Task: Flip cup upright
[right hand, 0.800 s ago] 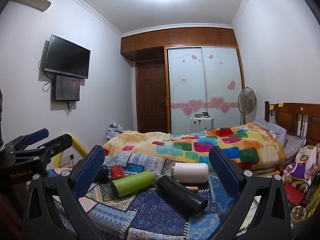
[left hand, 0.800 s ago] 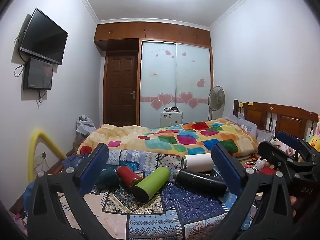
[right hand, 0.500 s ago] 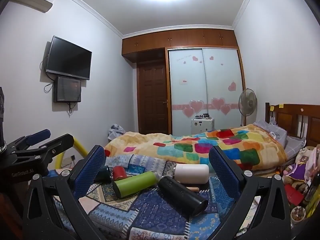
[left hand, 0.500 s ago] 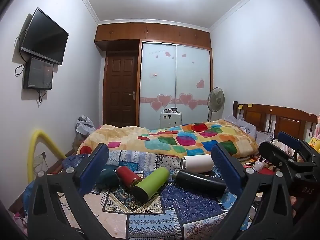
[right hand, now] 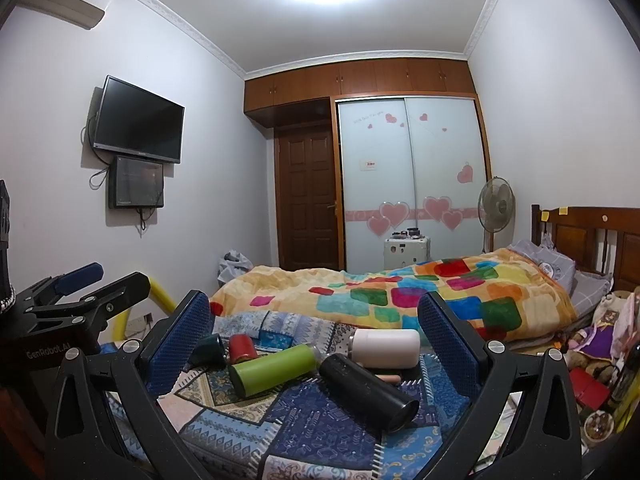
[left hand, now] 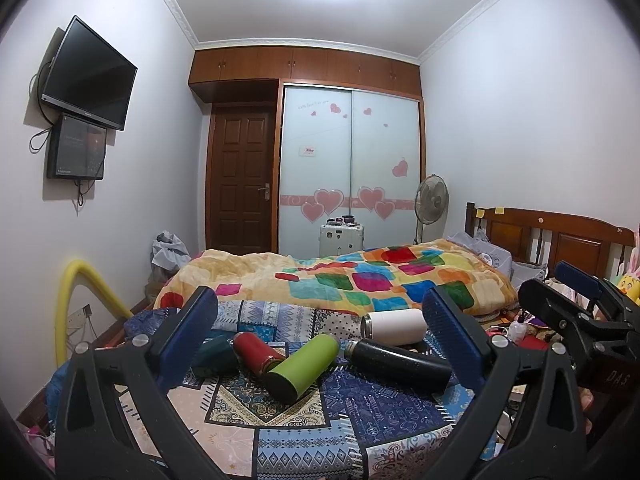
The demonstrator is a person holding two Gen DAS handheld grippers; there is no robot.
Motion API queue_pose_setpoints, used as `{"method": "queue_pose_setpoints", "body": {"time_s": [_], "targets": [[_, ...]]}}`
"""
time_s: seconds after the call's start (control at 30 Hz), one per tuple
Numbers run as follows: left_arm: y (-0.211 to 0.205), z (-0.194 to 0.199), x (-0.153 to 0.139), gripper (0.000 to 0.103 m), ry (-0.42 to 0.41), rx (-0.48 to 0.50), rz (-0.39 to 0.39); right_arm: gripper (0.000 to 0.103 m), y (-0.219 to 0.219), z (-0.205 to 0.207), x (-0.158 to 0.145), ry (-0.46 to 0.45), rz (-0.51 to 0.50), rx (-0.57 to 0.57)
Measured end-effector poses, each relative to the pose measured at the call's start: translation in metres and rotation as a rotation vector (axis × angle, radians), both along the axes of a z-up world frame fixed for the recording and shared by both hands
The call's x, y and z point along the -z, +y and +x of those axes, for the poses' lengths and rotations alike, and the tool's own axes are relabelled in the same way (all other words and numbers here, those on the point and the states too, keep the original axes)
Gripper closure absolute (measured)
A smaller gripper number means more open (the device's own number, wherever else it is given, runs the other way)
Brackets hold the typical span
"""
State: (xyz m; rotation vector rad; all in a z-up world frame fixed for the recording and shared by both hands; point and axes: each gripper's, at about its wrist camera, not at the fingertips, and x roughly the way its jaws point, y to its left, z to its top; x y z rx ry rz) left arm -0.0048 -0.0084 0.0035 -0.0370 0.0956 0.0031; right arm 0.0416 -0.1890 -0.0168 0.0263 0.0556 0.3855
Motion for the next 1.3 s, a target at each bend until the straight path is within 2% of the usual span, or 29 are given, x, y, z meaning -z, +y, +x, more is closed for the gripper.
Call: {"method": "queue_pose_setpoints", "body": {"time_s": [1.3], "targets": [[0.0072, -0.0037, -0.0043, 0.000, -0.004, 0.004, -0.008, 0.000, 0.0016, -0.0019, -0.0003, -0.010, 0.007, -0.010]]}}
